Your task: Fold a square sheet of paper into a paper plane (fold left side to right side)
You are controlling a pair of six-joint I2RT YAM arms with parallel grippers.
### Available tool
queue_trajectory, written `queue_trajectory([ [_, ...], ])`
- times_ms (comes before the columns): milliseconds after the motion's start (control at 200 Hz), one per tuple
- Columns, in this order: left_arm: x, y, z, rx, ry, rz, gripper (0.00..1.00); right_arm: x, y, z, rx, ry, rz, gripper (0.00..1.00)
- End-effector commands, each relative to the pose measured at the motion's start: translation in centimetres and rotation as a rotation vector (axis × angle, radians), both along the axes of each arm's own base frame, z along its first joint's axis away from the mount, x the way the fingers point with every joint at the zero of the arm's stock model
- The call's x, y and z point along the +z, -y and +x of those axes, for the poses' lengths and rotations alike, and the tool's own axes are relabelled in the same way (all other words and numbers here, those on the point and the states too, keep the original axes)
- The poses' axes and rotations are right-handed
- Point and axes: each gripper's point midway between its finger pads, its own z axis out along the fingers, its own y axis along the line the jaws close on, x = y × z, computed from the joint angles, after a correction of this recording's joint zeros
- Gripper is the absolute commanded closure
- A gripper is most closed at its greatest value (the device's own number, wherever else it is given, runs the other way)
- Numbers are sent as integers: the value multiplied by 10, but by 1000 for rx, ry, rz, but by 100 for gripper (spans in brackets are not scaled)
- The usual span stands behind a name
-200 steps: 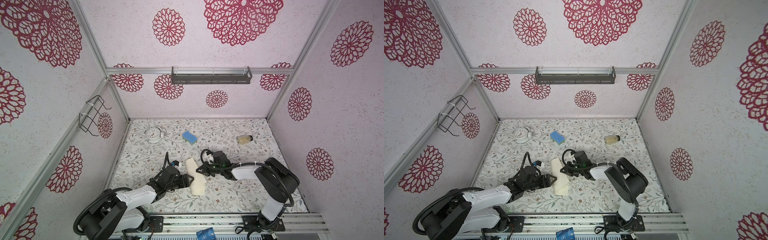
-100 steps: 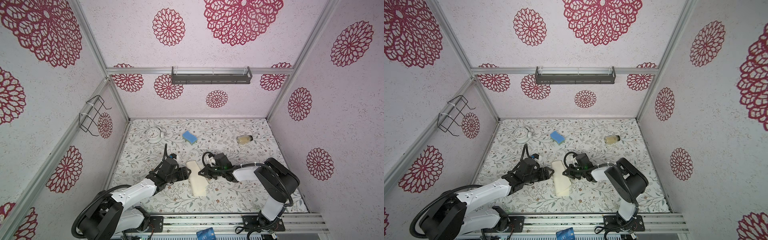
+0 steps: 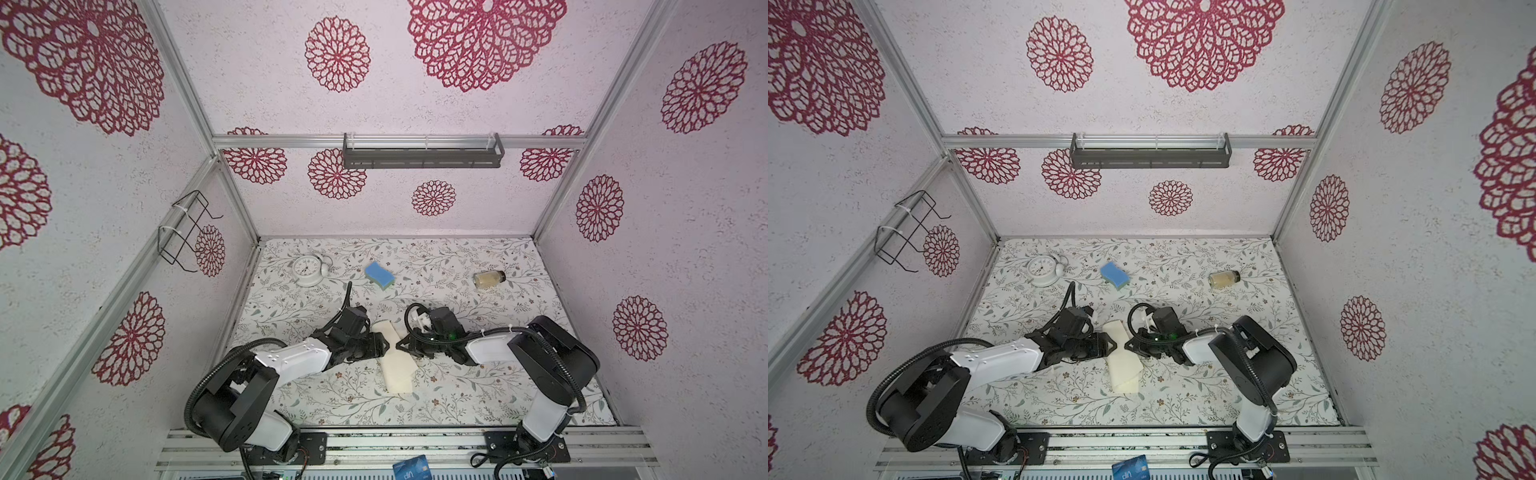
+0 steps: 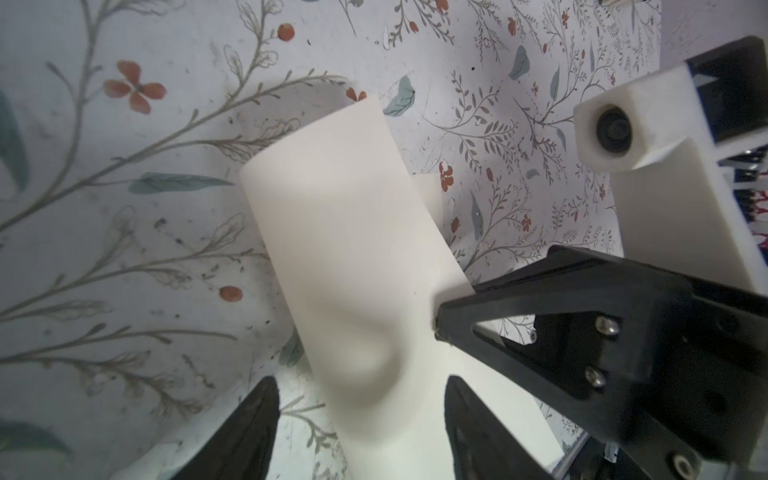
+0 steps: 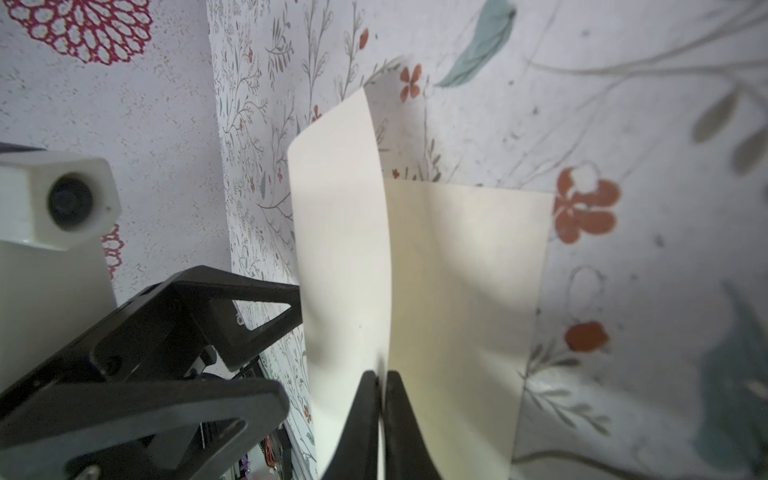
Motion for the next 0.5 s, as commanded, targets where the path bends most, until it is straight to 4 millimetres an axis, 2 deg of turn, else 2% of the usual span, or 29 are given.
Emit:
queue_trajectory([
  [0,-9,-2,-6,-59,-24,77,37,16,-3,3,12,31,31,84],
  [180,-10,-4,-5,-88,-15,120,37,26,4,7,5,52,13,66],
  [330,-4,-3,-4,-117,8,144,37,31,25,18,-61,60,-3,63],
  [445,0,-2,-4,-138,29,159,38,26,38,23,-89,43,-24,63],
  [495,1,-2,-4,-148,38,165,37,22,41,23,-89,31,-37,66],
])
